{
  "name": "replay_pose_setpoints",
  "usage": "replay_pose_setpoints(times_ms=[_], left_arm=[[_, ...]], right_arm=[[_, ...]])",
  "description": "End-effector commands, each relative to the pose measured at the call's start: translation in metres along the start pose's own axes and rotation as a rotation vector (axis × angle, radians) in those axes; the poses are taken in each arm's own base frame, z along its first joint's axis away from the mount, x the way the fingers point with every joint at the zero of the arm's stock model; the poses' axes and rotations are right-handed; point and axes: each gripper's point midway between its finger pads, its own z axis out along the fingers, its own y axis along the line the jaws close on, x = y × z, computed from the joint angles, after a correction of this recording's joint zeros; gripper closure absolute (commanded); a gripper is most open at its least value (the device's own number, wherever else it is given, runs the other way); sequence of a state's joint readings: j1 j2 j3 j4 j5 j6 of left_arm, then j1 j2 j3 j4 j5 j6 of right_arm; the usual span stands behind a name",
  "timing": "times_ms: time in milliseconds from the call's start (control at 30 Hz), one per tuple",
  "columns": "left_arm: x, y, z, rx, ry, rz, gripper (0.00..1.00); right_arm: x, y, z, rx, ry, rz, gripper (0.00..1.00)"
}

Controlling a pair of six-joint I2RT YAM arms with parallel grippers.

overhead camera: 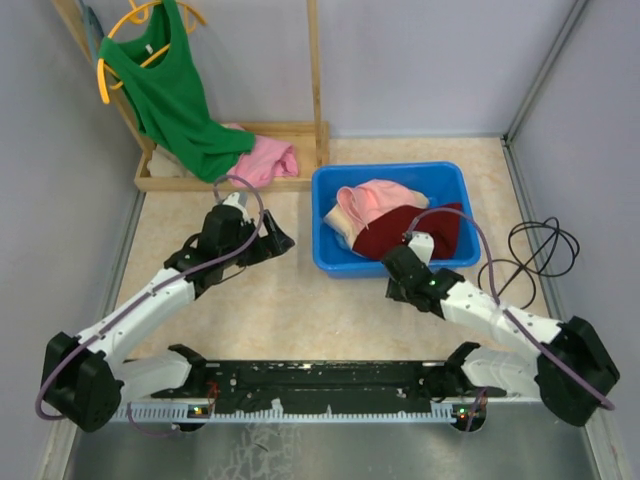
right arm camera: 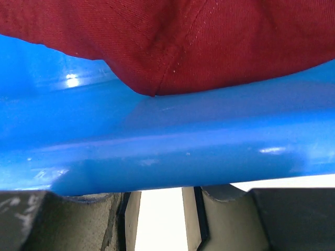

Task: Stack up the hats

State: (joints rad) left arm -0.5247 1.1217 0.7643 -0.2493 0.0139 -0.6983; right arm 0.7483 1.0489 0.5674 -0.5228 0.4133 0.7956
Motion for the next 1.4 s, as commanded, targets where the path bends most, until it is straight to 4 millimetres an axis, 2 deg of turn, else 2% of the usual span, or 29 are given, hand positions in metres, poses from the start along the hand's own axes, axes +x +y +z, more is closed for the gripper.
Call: replay_pose_setpoints(times_ms=[0, 167, 300, 400, 633, 900, 967, 1067, 1200, 1367], left_arm=[[-0.009, -0.001, -0.004, 0.004, -0.027, 0.038, 0.01], [0.003, -0.001, 0.026, 0.033, 0.023, 0.057, 0.01], [0.012, -0.004, 0.050, 0.029, 0.102, 0.054, 0.04], [0.013, -0.005, 0.059, 0.007, 0.143, 0.039, 0.08], [-0.003, -0.001, 0.046, 0.006, 0.030, 0.049, 0.08], [-0.006, -0.005, 0.031, 0.027, 0.035, 0.034, 0.11], [-0.007, -0.002, 0.027, 0.008, 0.038, 0.024, 0.02], [-0.012, -0.004, 0.018, 0.038, 0.005, 0.033, 0.01], [-0.020, -0.009, 0.006, 0.076, -0.026, 0.057, 0.01], [-0.019, -0.021, -0.001, 0.136, 0.006, 0.127, 0.01]], right_arm=[[-0.066, 0.034, 0.011, -0.080, -0.130, 0.020, 0.65], [-0.080, 0.059, 0.016, -0.141, -0.131, 0.013, 0.66], [-0.090, 0.068, 0.025, -0.147, -0.149, 0.011, 0.65], [-0.101, 0.073, 0.038, -0.137, -0.148, 0.014, 0.64], [-0.143, 0.057, 0.069, -0.119, -0.156, 0.065, 0.63], [-0.187, 0.048, 0.104, -0.070, -0.154, 0.026, 0.63], [-0.197, 0.048, 0.114, -0.045, -0.158, 0.008, 0.63], [-0.214, 0.046, 0.124, -0.009, -0.170, -0.007, 0.63], [-0.238, 0.035, 0.131, 0.041, -0.189, 0.000, 0.62], [-0.256, 0.036, 0.121, 0.055, -0.206, -0.016, 0.62]])
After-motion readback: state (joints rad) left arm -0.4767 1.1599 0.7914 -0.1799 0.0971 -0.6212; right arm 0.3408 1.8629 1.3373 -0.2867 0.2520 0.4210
